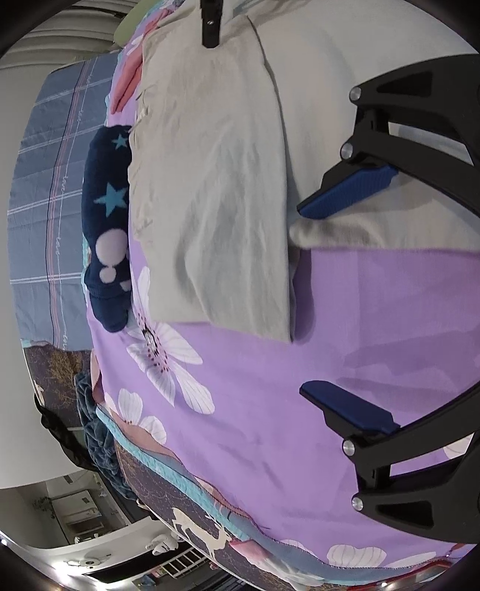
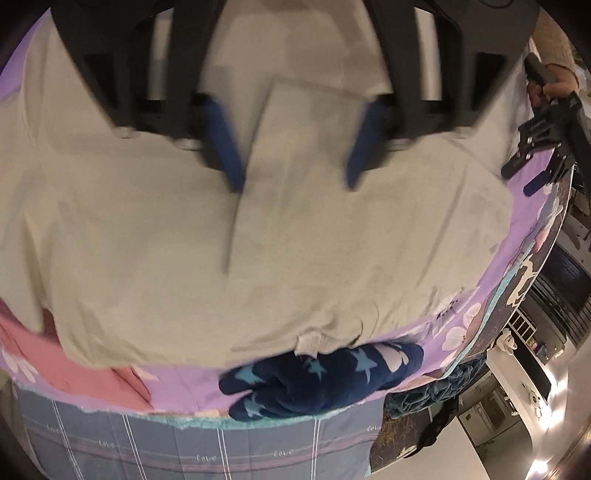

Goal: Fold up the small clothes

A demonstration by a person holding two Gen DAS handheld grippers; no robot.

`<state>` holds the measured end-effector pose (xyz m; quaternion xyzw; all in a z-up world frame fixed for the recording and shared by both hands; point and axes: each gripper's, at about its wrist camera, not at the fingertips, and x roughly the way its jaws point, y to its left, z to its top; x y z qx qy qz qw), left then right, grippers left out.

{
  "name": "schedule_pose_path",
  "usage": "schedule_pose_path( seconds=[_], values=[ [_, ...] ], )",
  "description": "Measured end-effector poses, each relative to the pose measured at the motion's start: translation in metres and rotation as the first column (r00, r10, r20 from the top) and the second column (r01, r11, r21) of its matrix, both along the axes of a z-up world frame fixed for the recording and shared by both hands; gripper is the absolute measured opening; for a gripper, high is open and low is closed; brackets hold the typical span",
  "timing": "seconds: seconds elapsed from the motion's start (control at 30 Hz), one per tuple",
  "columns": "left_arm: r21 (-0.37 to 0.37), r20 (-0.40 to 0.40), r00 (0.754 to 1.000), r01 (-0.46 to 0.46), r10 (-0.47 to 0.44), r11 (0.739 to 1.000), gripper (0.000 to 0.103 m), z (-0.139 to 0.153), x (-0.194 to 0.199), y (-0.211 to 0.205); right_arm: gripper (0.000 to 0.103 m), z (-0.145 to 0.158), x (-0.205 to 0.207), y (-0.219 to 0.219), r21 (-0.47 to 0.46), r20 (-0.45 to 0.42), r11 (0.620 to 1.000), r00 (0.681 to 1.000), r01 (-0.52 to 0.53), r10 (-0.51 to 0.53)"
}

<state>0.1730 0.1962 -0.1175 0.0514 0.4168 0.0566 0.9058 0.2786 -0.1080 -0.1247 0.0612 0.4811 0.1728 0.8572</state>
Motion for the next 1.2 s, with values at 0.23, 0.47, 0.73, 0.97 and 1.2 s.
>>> schedule_pose_path(
  seconds=[0.23, 0.47, 0.73, 0.97, 1.2],
  values=[
    [-0.036, -0.002, 1.000, -0.020, 0.020, 0.999, 0.093, -0.001, 0.002, 0.010, 0.003, 0.051, -0.010, -0.027, 0.086, 0.140, 0.995, 0.989, 0.043, -0.054],
    [-0.025, 0.002, 1.000, -0.005, 0.005, 1.000, 0.093, 0.000, 0.001, 0.006, 0.006, 0.039, -0.001, -0.091, 0.021, 0.058, 0.982, 0.981, 0.185, -0.186],
    [-0.048, 0.040, 0.996, 0.084, -0.082, 0.995, 0.067, 0.008, -0.004, -0.006, 0.043, 0.050, -0.014, -0.078, -0.127, 0.219, 0.939, 0.932, 0.321, -0.289],
    [-0.134, 0.037, 0.992, 0.128, -0.124, 0.983, 0.047, 0.003, 0.007, -0.009, 0.043, 0.085, 0.023, 0.082, -0.136, 0.207, 0.975, 0.957, -0.175, 0.201],
    [-0.225, 0.044, 0.990, 0.140, -0.133, 0.964, 0.039, -0.001, 0.009, 0.001, 0.044, 0.070, 0.072, 0.243, -0.178, 0.071, 0.899, 0.906, -0.400, 0.417]
  ],
)
